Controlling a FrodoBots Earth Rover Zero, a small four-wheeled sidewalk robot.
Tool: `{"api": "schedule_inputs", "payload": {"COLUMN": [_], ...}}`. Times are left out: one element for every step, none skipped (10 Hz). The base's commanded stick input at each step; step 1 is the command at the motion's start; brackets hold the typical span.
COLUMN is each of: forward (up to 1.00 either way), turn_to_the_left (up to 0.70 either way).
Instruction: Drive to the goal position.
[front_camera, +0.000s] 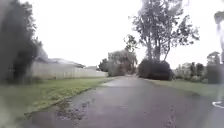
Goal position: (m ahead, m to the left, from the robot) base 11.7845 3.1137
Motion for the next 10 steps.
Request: {"api": "schedule_inputs", "payload": {"forward": [0.85,0.85,0.85,0.85,0.85,0.85,0.85,0.85,0.85,0.85], "turn_to_the_left": [-0.34,-0.34,-0.34,0.00,0.00,0.00,0.00,0.00,0.00,0.00]}}
